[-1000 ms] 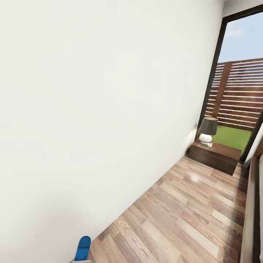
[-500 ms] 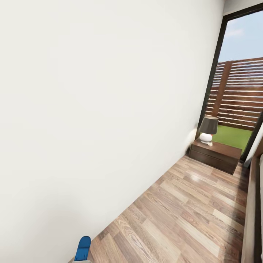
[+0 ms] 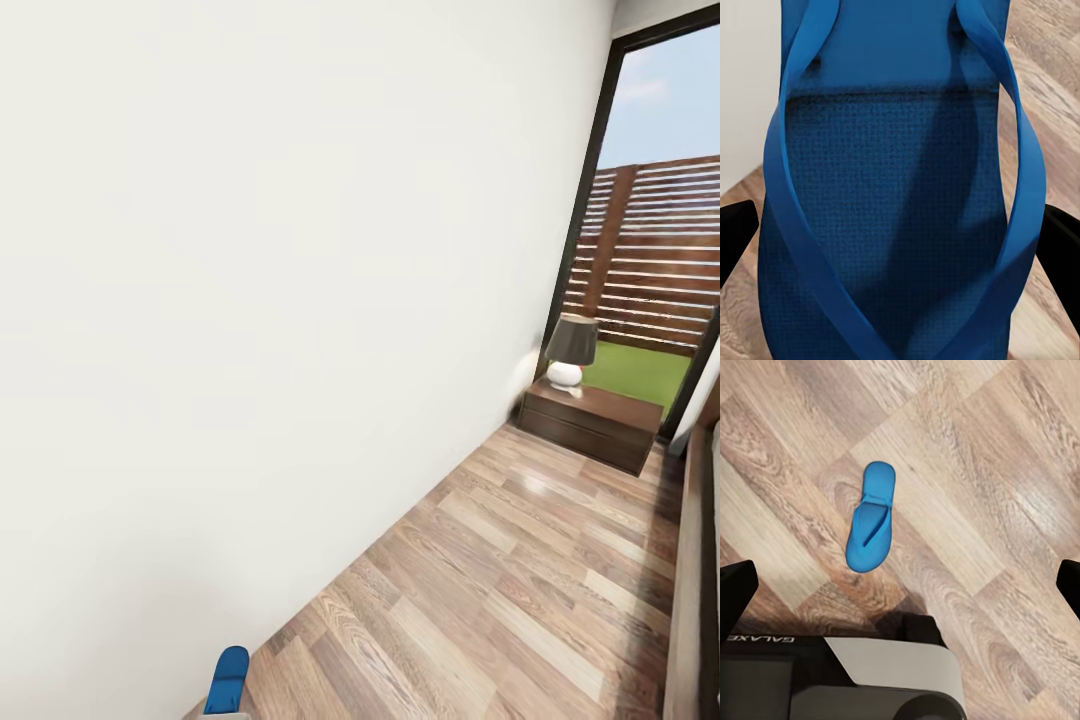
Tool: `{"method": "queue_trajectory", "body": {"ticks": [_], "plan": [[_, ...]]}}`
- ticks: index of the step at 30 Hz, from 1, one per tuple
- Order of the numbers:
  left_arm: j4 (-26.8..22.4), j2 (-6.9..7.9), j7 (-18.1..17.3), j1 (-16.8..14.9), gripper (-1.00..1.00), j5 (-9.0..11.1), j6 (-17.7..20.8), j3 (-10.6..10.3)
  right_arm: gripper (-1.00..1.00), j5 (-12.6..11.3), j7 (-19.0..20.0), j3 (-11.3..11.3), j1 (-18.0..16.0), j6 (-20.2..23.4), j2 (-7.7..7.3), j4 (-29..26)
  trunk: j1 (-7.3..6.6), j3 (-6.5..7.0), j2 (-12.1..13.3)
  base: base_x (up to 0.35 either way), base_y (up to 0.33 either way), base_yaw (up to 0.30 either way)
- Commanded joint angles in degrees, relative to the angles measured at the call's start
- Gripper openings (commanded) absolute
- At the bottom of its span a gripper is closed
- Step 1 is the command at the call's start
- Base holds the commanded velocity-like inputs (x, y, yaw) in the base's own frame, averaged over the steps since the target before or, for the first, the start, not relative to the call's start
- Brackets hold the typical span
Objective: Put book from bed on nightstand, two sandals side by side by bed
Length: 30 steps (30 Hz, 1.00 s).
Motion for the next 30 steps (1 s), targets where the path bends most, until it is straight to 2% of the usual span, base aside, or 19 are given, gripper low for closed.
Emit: {"method": "queue_trajectory", "body": {"ticks": [1, 6, 12, 21, 30], "plan": [[0.0, 0.01, 0.2, 0.0, -1.00, 0.4, -0.2, -0.5, 1.00, -0.3, -0.4, 0.5, 0.0, 0.4, -0.03, -0.1, 0.23, -0.25, -0.5, 0.000, 0.000, 0.000], [-0.1, 0.01, 0.2, 0.0, -1.00, 0.4, -0.1, -0.7, 1.00, -0.3, -0.4, 0.5, 0.0, 0.3, -0.02, -0.1, 1.33, -1.15, -2.5, 0.000, 0.000, 0.000], [-0.3, -0.04, 0.2, -0.1, -1.00, 0.4, 0.0, -2.2, 1.00, -0.3, -0.4, 0.5, 0.0, -0.5, -0.02, 0.0, 2.64, -2.23, -4.9, 0.000, 0.000, 0.000], [-0.4, -0.03, 0.3, -0.1, -1.00, 0.4, 0.3, -2.6, 1.00, -0.3, -0.4, 0.5, 0.0, -0.6, -0.02, 0.1, 4.62, -3.84, -8.5, 0.000, 0.000, 0.000], [-0.4, 0.15, 0.3, -0.1, -1.00, 0.5, 3.5, -2.8, 1.00, -0.3, -0.4, 0.5, 0.0, -0.6, -0.02, 0.1, 6.60, -5.46, -12.1, 0.000, 0.000, 0.000]]}}
